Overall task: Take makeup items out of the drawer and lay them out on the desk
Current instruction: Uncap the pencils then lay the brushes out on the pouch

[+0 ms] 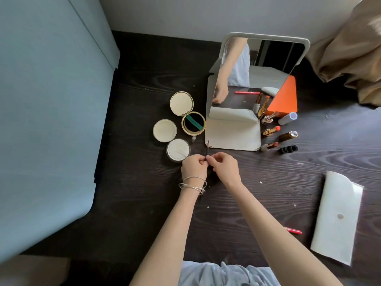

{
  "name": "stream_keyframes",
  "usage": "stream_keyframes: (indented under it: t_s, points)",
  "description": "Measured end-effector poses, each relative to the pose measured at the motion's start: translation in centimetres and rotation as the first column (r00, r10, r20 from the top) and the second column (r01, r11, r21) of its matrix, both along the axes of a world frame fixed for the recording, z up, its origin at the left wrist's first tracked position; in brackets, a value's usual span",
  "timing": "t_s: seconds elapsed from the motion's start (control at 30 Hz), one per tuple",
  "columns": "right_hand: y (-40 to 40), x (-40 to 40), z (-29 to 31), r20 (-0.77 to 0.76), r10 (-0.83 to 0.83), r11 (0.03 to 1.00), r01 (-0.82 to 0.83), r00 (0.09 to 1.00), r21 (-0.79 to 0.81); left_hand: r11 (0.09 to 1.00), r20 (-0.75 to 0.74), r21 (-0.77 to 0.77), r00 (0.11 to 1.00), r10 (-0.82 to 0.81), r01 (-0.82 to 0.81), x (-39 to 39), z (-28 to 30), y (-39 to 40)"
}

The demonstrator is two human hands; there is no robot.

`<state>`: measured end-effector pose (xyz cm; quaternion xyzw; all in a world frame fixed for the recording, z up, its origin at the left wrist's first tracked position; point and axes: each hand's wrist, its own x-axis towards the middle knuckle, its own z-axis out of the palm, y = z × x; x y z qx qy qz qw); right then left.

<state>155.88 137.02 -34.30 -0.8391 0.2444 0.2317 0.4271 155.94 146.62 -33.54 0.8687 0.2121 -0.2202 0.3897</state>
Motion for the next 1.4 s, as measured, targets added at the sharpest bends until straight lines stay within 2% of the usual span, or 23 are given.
stream_keyframes:
  t_s: [0.17,0.37,0.7,1.03,1.2,1.4]
  points:
    - [-0.3,1.1,0.5,-0.025,-0.003,0.996,0.001,1.000,-0.085,0.998,0.019,0.055,0.999,-0.038,0.036,0.4,-0.3,-0.9]
    - [-0.7,1.8,0.2,-0.054,-0.014,0.991,0.007,0.998,-0.133,0.999,0.030,0.039,0.999,-0.035,0.034,0.7,-0.5,-1.8]
    - [-1.3,1.4,0.2,-0.066,-0.002,0.987,-0.009,0.998,-0.161,1.000,0.061,0.000,0.998,-0.018,0.018,0.7,-0.6,-2.2]
    - [-1.1,1.2,0.6,-0.041,0.011,0.989,-0.017,0.999,-0.148,0.999,0.026,0.020,0.999,-0.033,0.032,0.6,-0.3,-1.4]
    - [-2.2,0.5,1.2,-0.008,-0.002,0.999,0.002,1.000,-0.043,0.986,0.015,0.093,0.990,-0.142,0.140,0.4,0.4,-1.0]
    - [-8.0,-4.3,2.8,0.041,-0.019,0.999,0.021,0.999,-0.041,0.957,0.132,0.131,0.952,-0.275,0.259,-1.9,2.5,-2.2]
